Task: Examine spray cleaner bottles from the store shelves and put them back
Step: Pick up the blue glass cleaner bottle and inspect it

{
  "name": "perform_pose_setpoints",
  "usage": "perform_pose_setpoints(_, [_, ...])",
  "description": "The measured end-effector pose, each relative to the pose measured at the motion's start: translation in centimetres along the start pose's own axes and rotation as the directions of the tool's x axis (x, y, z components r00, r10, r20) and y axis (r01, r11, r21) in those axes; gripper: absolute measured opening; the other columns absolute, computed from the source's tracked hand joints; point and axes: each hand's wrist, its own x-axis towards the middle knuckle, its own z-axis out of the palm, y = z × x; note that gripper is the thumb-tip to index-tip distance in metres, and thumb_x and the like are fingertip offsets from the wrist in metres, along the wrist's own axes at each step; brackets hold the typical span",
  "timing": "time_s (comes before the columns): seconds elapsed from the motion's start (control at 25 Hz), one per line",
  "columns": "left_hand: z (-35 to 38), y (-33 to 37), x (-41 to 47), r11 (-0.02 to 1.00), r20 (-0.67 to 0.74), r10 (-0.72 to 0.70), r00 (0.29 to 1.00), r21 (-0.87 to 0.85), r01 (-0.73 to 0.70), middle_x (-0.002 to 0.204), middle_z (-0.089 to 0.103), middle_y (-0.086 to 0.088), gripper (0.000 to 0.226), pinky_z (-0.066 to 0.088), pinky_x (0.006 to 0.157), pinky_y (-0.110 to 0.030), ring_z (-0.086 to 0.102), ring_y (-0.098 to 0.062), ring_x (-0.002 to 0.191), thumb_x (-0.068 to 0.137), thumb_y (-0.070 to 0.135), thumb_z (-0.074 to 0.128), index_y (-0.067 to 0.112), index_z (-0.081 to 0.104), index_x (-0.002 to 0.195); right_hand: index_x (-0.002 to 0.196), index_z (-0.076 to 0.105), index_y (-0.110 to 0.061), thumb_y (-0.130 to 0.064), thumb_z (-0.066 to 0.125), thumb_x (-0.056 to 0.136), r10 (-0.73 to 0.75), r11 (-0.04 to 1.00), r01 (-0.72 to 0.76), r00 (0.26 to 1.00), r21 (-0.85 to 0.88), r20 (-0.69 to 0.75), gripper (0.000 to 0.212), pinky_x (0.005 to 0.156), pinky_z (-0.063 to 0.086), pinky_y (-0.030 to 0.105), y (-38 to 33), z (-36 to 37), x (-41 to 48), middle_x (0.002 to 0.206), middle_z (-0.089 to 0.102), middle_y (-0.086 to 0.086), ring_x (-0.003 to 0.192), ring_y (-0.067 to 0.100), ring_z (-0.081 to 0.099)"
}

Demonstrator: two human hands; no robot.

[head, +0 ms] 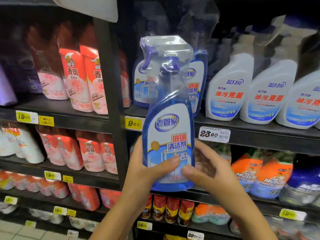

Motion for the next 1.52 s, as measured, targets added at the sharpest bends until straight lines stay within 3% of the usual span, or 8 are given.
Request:
perform_pose_setpoints(0.12, [0.2, -0.8, -1.0, 0.999, 0.022, -0.021, 1.000, 0.037, 0.020, 0.115, 0.070, -0.006, 0.061, 0.058, 0.077, -0.034, 0.068, -0.026, 0.102, 0.061, 0.018, 0.084, 0.035, 0.062, 0.115, 0.118, 0.058, -0.031, -0.034, 0.073, 0.073, -0.085, 0.996, 0.088, 0.986, 0.013, -0.144, 0.047, 0.078, 0.051, 0.014, -1.4, -0.7, 0.9, 0.112, 0.070, -0.015, 0.101, 0.002, 0.066])
perform_pose_setpoints(0.32, [1.0, -1.7, -2.3, 0.994, 0.079, -0.087, 0.993, 0.079, 0.080, 0.116, 0.069, -0.007, 0.070, 0.057, 0.082, -0.041, 0.067, -0.029, 0.105, 0.058, 0.026, 0.089, 0.034, 0.059, 0.120, 0.124, 0.050, -0.026, -0.023, 0.070, 0.076, -0.146, 0.982, 0.172, 0.955, 0.082, -0.258, 0.052, 0.072, 0.052, 0.019, -3.9, -0.4, 3.2, 0.098, 0.075, -0.004, 0.087, 0.007, 0.070])
perform_pose_setpoints(0.6, [1.6, -2.1, -3.6, 0.988, 0.102, -0.140, 0.985, 0.085, 0.132, 0.110, 0.072, -0.002, 0.067, 0.058, 0.076, -0.029, 0.070, -0.023, 0.100, 0.056, 0.020, 0.090, 0.038, 0.062, 0.114, 0.091, 0.060, -0.027, -0.050, 0.084, 0.061, -0.127, 0.951, -0.056, 0.827, -0.305, -0.548, 0.045, 0.073, 0.054, 0.032, -4.3, -0.1, 4.1, 0.089, 0.071, -0.008, 0.079, 0.009, 0.066])
perform_pose_setpoints(0.88, [1.6, -1.4, -4.0, 0.987, 0.097, -0.134, 0.986, 0.102, 0.124, 0.108, 0.073, 0.002, 0.065, 0.059, 0.073, -0.027, 0.071, -0.019, 0.097, 0.054, 0.025, 0.090, 0.044, 0.064, 0.110, 0.094, 0.065, -0.011, -0.035, 0.078, 0.076, -0.035, 0.993, -0.030, 0.849, -0.114, -0.528, 0.033, 0.085, 0.053, 0.051, -3.5, -0.3, 4.8, 0.092, 0.073, 0.010, 0.088, 0.034, 0.069])
perform_pose_setpoints(1.04, [1.5, -1.2, -4.0, 0.985, 0.108, -0.144, 0.984, 0.109, 0.132, 0.109, 0.073, 0.001, 0.066, 0.058, 0.074, -0.028, 0.070, -0.020, 0.098, 0.050, 0.030, 0.092, 0.046, 0.065, 0.108, 0.084, 0.065, -0.007, -0.040, 0.065, 0.077, -0.042, 0.998, 0.017, 0.863, -0.053, -0.504, 0.034, 0.073, 0.047, 0.035, -3.5, -0.4, 4.9, 0.075, 0.066, 0.003, 0.071, 0.018, 0.060])
perform_pose_setpoints(1.16, [1.3, -1.2, -3.9, 0.984, 0.103, -0.159, 0.982, 0.092, 0.150, 0.108, 0.073, -0.002, 0.070, 0.059, 0.072, -0.029, 0.071, -0.023, 0.097, 0.043, 0.036, 0.095, 0.043, 0.067, 0.106, 0.079, 0.066, -0.009, -0.038, 0.053, 0.084, -0.059, 0.998, 0.050, 0.874, -0.030, -0.482, 0.032, 0.075, 0.046, 0.040, -3.7, -0.7, 4.9, 0.080, 0.064, 0.017, 0.077, 0.019, 0.056])
perform_pose_setpoints(1.36, [0.9, -1.5, -3.9, 0.976, 0.080, -0.205, 0.976, 0.087, 0.198, 0.107, 0.073, -0.005, 0.073, 0.059, 0.071, -0.032, 0.071, -0.026, 0.096, 0.038, 0.036, 0.096, 0.040, 0.067, 0.104, 0.084, 0.062, 0.006, -0.047, 0.054, 0.081, -0.048, 0.999, 0.043, 0.878, -0.021, -0.476, 0.054, 0.074, 0.047, 0.046, -4.0, -1.1, 5.0, 0.094, 0.065, 0.029, 0.083, 0.044, 0.061])
perform_pose_setpoints(1.52, [0.9, -1.4, -4.1, 0.971, 0.091, -0.232, 0.968, 0.075, 0.226, 0.105, 0.074, -0.006, 0.071, 0.059, 0.071, -0.035, 0.071, -0.027, 0.095, 0.039, 0.035, 0.096, 0.038, 0.067, 0.103, 0.090, 0.055, 0.022, -0.053, 0.063, 0.075, -0.063, 0.997, 0.039, 0.879, -0.062, -0.473, 0.077, 0.063, 0.043, 0.041, -4.8, -1.5, 5.5, 0.088, 0.062, 0.038, 0.068, 0.029, 0.057])
